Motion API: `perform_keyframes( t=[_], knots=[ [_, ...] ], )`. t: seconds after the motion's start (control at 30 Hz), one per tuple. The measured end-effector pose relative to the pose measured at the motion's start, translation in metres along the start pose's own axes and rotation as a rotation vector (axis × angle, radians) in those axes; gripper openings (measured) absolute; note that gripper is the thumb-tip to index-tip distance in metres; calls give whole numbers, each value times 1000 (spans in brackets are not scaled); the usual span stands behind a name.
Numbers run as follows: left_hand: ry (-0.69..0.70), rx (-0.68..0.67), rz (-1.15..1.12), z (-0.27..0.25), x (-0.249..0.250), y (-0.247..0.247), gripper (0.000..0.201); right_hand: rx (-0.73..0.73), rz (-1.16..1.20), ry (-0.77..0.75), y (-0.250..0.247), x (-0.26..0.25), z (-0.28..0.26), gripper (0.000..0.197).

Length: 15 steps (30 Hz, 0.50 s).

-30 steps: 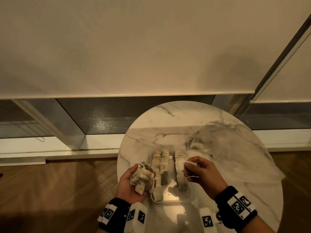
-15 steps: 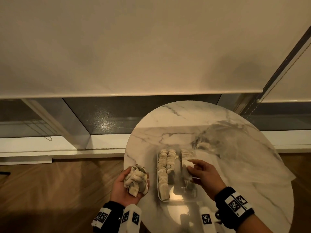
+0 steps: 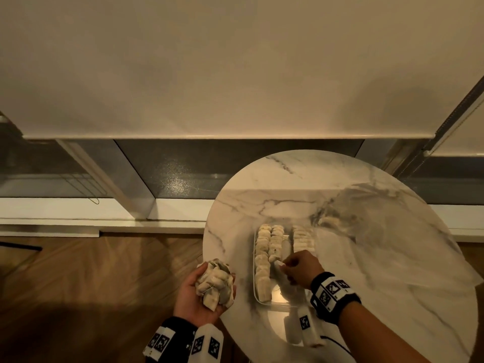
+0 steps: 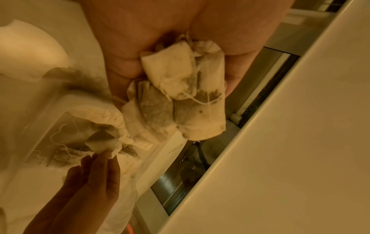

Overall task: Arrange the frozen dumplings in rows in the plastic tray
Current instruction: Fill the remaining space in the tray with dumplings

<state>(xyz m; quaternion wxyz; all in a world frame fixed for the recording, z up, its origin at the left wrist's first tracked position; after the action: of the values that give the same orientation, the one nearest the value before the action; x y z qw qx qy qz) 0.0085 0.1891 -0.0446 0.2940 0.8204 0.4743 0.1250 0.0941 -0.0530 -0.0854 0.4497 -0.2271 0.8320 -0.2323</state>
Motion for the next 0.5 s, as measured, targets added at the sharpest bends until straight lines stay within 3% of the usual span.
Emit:
perform_keyframes(
  t=[0.1,0.2,0.33,0.5],
  knots=[
    [15,52,-3,-8,-2,1,28,-17,-97,9,7,-1,8,9],
    [72,99,-55,-21,-5,9,31,61,-192,-45,11,-5,16,6],
    [-67,-34,-160,-17,-7,4,29,151,-277,-92,14,-13,21,7],
    [38,-31,-29,-6,5,-13,24,133,-313,-61,21,-9,24,4]
  ],
)
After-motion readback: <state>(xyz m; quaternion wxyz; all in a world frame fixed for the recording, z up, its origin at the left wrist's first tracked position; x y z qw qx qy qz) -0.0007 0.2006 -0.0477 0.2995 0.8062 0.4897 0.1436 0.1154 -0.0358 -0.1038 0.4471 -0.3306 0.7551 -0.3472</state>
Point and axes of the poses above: each hand's wrist, its own z-axis towards the middle knuckle, its own y-axis out of the palm, x = y × z, the point moved 5 cm from there along z, towards the middle knuckle, and after that the axes turned 12 degrees about x, right-handed, at the moved point
